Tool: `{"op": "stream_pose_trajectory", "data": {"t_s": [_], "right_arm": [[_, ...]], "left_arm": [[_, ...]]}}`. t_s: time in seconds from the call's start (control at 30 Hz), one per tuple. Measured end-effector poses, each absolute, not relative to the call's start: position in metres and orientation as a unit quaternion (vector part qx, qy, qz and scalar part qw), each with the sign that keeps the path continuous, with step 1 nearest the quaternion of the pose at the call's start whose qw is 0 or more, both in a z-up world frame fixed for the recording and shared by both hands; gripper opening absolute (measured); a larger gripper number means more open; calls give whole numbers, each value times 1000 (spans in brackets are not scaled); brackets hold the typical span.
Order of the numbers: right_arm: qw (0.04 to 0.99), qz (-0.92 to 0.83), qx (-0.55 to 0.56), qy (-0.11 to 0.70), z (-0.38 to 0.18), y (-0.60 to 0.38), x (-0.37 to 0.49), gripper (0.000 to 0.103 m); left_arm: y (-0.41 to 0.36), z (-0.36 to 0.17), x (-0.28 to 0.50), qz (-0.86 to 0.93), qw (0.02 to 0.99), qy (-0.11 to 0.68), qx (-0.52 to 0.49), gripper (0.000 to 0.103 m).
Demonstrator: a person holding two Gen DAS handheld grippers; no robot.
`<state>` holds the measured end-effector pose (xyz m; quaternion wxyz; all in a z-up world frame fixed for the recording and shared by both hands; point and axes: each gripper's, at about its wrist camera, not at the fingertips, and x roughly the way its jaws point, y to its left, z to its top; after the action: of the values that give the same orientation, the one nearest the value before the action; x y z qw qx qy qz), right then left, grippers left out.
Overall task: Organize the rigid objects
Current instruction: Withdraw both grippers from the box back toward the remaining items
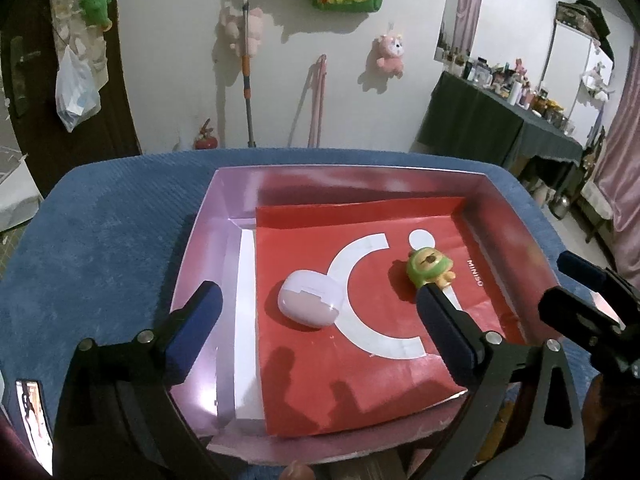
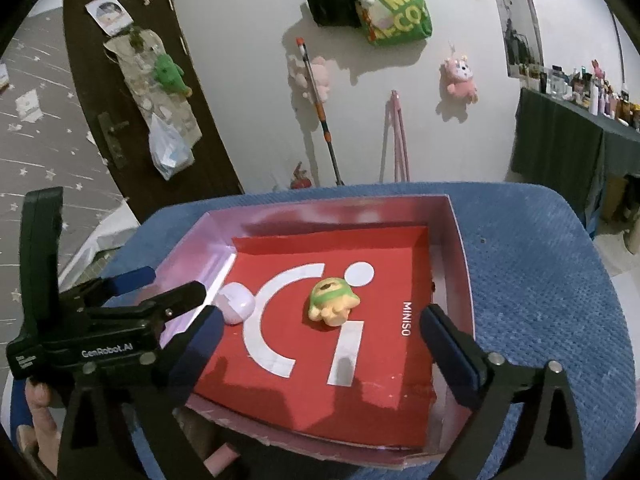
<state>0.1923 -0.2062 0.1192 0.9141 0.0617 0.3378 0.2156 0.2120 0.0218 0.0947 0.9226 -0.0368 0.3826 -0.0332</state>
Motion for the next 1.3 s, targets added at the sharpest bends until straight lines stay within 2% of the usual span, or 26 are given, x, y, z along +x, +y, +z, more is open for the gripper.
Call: {"op": "stream_pose_trajectory", "data": {"t_s": [0.57,1.3], "right_arm": [[927,226,76,290,134,-225,137,103],[938,228,42,256,123,-228,74,103]], "left_arm": [[18,116,156,-34,944,325,-43,103],[-3,105,99,-36,949,314,-17,103]]}}
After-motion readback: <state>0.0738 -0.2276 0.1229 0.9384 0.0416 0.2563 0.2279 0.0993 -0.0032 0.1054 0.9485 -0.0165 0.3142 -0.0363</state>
